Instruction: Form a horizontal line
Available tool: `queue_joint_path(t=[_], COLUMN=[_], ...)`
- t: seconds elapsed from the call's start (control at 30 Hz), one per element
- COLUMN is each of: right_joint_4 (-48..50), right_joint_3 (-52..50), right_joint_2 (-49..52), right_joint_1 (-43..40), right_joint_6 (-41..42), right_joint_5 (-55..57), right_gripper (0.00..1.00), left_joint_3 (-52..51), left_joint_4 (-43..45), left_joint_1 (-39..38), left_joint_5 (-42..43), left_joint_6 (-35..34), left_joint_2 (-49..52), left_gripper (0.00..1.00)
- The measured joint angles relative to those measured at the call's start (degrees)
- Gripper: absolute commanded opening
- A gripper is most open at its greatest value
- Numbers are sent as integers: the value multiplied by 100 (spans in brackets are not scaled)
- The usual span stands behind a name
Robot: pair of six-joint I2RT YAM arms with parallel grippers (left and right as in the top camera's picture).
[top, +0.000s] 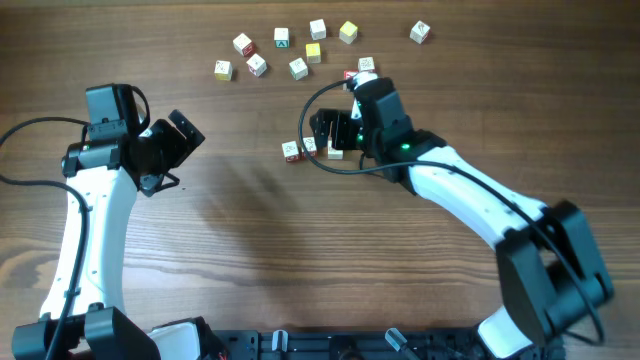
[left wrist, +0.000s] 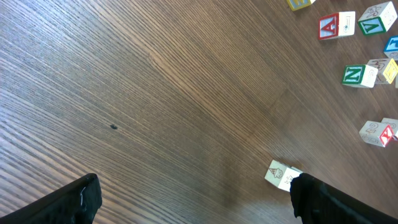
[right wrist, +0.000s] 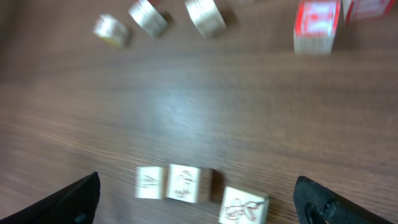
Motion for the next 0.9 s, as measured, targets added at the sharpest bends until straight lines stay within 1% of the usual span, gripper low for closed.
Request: queue_joint_path(t=[0.13, 0.23, 0.57, 0.77, 0.9], right_joint_4=[7, 7, 39, 435, 466], right_joint_3=[0, 0, 0, 0, 4], right_joint_2=[-431, -551, -570, -645, -678], right_joint_1=[0, 0, -7, -28, -111], right_joint_6=[2, 2, 4, 7, 7], right_joint_5=[0, 0, 2, 0, 0], right_gripper=[100, 100, 100, 100, 100], left_joint_3=[0, 0, 0, 0, 0], left_joint_4=[0, -2, -37, -39, -39], left_joint_1=[0, 0, 0, 0, 0], left_joint_5=[0, 0, 0, 0, 0], left_joint_6=[-2, 0, -2, -2, 0], left_joint_2=[0, 0, 0, 0, 0], left_gripper=[100, 100, 100, 100, 100])
